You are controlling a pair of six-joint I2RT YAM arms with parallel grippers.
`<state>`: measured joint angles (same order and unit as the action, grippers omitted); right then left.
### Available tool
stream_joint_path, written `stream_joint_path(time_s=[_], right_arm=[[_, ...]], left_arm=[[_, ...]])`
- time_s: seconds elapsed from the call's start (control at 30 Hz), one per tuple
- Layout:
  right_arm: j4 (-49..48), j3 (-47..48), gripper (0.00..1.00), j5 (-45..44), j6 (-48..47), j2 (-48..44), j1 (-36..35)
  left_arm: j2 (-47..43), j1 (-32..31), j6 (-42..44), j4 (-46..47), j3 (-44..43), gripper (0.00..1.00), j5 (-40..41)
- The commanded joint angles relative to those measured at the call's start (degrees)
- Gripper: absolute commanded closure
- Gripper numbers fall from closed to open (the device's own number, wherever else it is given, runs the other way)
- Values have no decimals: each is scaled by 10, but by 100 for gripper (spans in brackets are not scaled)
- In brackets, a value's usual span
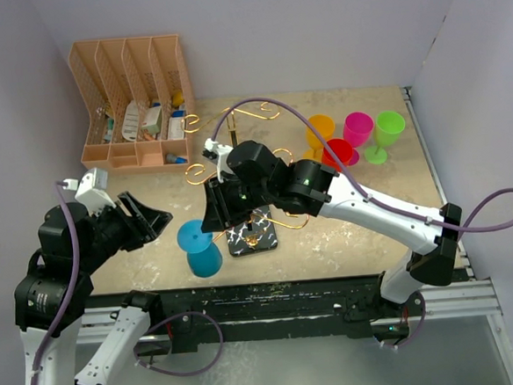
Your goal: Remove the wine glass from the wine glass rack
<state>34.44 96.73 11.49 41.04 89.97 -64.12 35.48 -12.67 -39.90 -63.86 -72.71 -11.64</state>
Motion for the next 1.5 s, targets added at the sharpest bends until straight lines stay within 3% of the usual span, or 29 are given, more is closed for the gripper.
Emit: stream_joint_path(time_s=[0.0,0.67,1.47], right_arm=[[-5,9,68,0,4,2,-3],[36,24,69,-50,1,-1,-7],[-35,14,69,18,2,10,-23]], left_arm=[[1,1,-6,33,3,45,-12],[0,1,-17,48,16,45,-26],[1,1,-27,62,26,46,-42]])
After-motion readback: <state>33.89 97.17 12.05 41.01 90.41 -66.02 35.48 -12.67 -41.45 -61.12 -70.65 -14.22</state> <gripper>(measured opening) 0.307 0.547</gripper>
